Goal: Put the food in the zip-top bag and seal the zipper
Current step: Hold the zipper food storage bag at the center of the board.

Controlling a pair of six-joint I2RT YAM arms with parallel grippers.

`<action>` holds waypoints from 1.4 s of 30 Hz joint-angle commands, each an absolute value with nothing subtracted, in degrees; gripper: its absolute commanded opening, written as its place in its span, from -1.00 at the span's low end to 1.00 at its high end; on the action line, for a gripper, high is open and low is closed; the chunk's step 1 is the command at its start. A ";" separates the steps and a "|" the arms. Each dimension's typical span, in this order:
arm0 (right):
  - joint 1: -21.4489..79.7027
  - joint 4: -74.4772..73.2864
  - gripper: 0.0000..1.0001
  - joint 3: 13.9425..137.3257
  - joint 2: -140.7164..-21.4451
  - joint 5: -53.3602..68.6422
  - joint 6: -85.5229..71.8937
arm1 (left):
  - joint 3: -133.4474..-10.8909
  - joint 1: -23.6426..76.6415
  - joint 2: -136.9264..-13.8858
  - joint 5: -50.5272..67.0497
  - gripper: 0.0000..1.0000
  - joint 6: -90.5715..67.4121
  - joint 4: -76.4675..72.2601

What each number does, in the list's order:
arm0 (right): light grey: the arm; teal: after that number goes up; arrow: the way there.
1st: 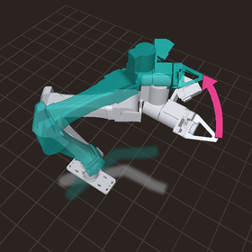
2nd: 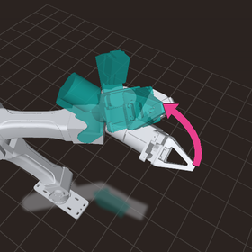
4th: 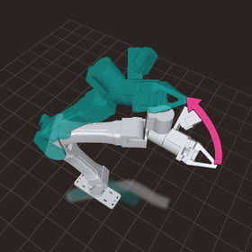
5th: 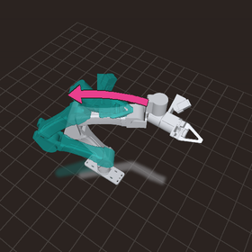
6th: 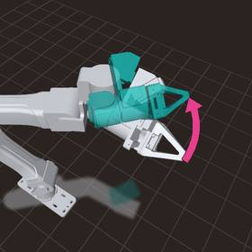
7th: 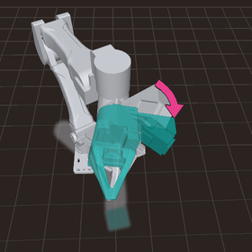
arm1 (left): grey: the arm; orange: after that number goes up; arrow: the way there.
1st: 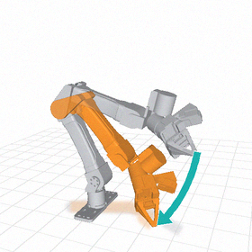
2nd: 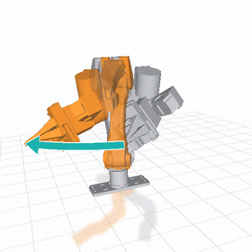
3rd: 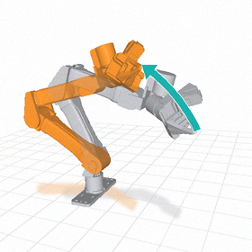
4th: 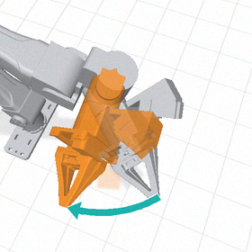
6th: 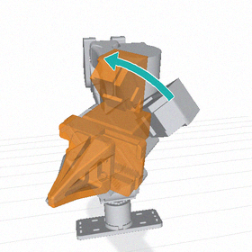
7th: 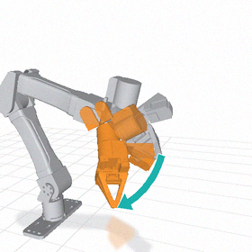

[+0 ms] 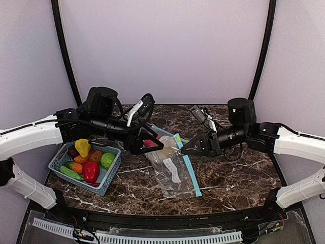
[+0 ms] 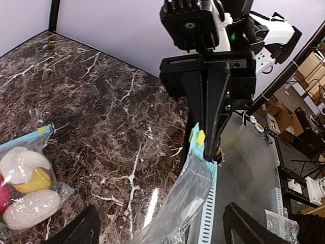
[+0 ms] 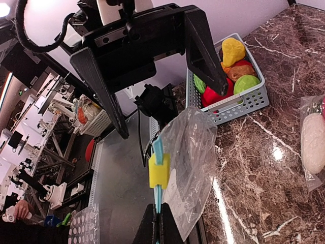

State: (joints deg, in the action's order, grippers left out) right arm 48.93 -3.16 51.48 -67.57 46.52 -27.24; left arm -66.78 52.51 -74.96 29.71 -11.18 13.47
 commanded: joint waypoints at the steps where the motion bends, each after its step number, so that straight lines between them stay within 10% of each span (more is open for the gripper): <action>1: 49.86 -3.08 -1.00 53.81 -68.79 49.05 -25.85 | -68.59 52.99 -75.44 36.98 0.60 -12.50 7.47; 13: 50.62 -3.25 -1.00 55.09 -71.14 50.19 -25.43 | -68.62 53.14 -78.25 40.93 -0.21 -14.12 4.75; 29: 50.91 -3.18 -1.00 55.35 -71.43 50.41 -25.40 | -68.10 53.36 -80.00 42.96 -0.49 -15.90 2.57; 37: 50.89 -3.49 -1.00 55.17 -71.08 49.05 -25.16 | -67.63 53.56 -79.56 43.07 -0.98 -15.74 1.16; 42: 50.89 -2.81 -0.48 55.73 -70.21 45.34 -25.39 | -66.63 53.64 -78.79 43.22 -0.99 -15.86 0.50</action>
State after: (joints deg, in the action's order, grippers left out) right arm 50.33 -3.99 53.71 -71.13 48.60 -25.61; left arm -67.46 53.28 -80.53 42.13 -15.84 2.33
